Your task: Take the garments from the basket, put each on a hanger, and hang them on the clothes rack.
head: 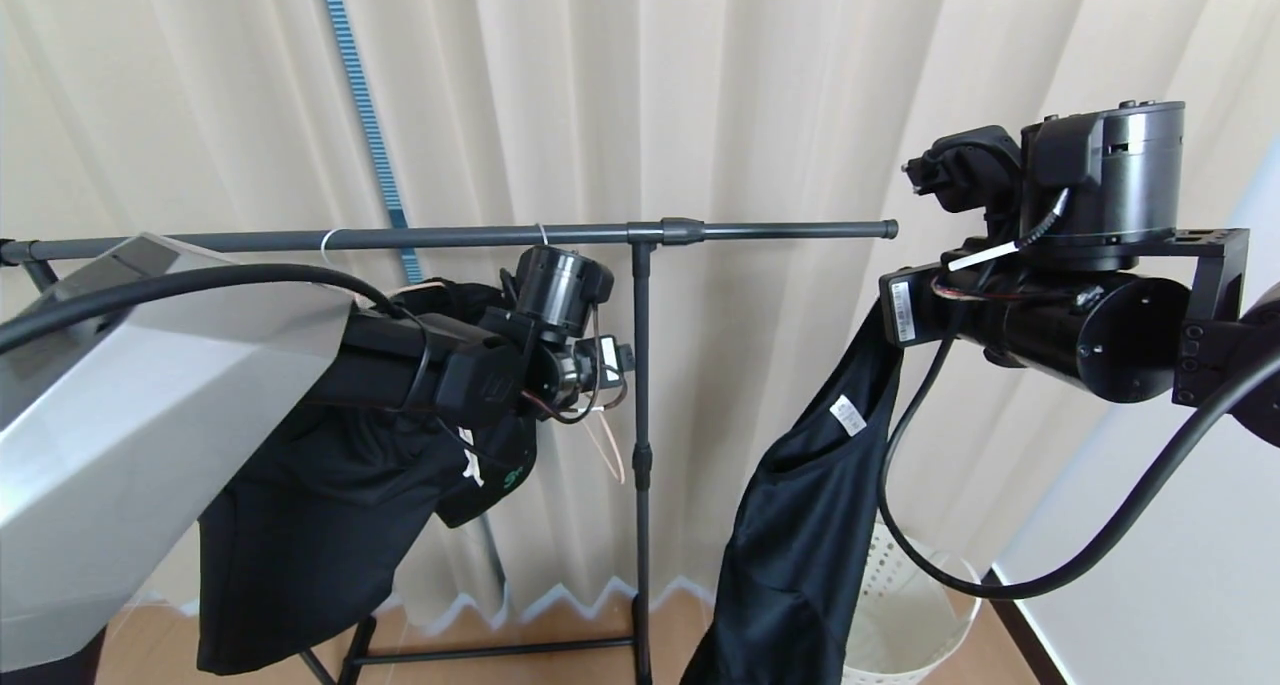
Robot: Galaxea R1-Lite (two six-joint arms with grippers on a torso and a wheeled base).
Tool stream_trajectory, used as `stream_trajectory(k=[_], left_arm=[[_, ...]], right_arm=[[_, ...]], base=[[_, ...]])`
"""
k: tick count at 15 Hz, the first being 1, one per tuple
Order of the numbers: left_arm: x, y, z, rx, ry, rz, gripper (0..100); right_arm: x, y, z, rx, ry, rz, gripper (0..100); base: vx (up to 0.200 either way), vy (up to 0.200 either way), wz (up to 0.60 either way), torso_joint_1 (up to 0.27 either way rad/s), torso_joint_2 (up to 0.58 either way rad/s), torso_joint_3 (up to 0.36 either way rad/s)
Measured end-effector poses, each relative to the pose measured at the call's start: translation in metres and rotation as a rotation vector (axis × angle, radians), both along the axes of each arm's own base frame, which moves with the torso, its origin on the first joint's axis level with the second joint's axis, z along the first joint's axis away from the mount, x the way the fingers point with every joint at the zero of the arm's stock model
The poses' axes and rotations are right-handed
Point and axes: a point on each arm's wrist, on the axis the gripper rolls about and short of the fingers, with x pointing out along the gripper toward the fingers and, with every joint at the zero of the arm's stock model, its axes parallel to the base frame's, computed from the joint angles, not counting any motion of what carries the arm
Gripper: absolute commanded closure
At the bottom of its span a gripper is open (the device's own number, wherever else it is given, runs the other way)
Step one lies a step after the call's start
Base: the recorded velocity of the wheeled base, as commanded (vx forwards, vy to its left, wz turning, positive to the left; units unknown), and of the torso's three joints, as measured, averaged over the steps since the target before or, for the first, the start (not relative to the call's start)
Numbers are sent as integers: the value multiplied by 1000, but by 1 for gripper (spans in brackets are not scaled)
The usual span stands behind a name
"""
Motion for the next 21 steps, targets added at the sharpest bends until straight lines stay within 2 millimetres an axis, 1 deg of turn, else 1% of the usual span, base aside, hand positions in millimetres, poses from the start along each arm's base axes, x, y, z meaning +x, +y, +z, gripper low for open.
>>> stream_trajectory(k=[2,4,5,11,14,18,21], left_arm=[[5,-4,-10,6,13,0,0],[10,-3,-15,9,18,7,0],[11,-3,-18,12,23,8,100],[9,-2,-29,31,53,9,100],[3,1,-23,34,49,9,100],[-8,8,-5,33,26,15,100],[-21,13,4,41,22,22,100]], right_arm=[[0,0,0,-1,2,0,100],[0,0,0,-1,2,0,100],[0,0,-1,0,2,0,100],[2,1,-4,-5,10,2,100],[2,2,-4,-5,10,2,100],[2,1,-4,-6,11,1,100],[2,1,-4,-5,10,1,100]], base=[[0,0,0,0,0,0],[0,0,0,0,0,0],[0,0,0,0,0,0],[0,0,0,0,0,0],[0,0,0,0,0,0],[0,0,0,0,0,0],[0,0,0,0,0,0]])
